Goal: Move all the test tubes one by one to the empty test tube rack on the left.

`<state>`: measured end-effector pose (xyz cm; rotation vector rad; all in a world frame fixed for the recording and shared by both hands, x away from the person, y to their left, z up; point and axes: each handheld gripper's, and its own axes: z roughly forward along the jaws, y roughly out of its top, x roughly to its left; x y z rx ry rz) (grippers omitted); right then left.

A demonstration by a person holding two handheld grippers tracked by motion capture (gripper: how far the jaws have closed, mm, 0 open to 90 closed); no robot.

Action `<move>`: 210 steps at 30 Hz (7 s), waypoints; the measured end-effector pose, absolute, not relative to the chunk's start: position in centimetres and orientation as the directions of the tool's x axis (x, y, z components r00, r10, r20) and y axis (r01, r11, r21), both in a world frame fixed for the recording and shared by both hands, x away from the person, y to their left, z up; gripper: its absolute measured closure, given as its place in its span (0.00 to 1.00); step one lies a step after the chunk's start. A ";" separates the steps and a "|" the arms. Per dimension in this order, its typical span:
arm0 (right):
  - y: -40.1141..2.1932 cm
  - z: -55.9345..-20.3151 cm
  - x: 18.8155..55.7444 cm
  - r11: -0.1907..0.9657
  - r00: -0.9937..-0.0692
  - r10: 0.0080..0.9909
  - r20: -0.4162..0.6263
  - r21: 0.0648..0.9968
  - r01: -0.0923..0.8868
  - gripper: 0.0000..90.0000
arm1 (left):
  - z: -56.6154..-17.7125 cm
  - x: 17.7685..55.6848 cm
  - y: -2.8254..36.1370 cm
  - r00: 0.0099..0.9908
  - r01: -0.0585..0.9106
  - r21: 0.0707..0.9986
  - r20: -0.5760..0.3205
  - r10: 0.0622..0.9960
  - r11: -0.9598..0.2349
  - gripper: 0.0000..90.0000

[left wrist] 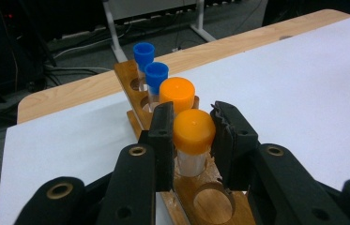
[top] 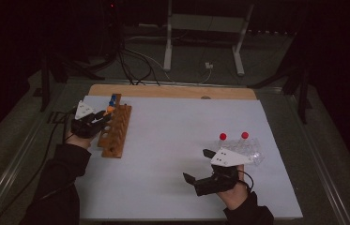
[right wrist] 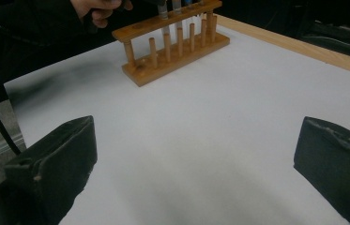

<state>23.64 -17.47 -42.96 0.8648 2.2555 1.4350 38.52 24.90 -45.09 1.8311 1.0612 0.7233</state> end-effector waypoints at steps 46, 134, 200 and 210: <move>-28.6 -42.4 26.5 0.176 -0.408 0.913 -0.014 0.916 0.361 0.08 | -43.2 28.4 20.7 0.777 0.269 0.925 -0.045 0.627 -0.267 0.02; -24.3 -40.7 25.6 0.297 -0.531 0.846 -0.048 0.870 0.394 0.83 | -43.6 28.2 19.3 0.820 0.275 0.910 -0.054 0.570 -0.309 0.02; -16.6 -43.6 24.8 0.436 -0.728 0.684 -0.052 0.829 0.351 0.83 | -41.4 30.0 3.8 0.970 0.093 0.914 0.006 0.241 -0.395 0.67; -16.7 -43.5 24.9 0.432 -0.723 0.689 -0.053 0.831 0.350 0.83 | -41.6 30.0 3.6 0.972 0.082 0.908 0.017 0.233 -0.411 0.78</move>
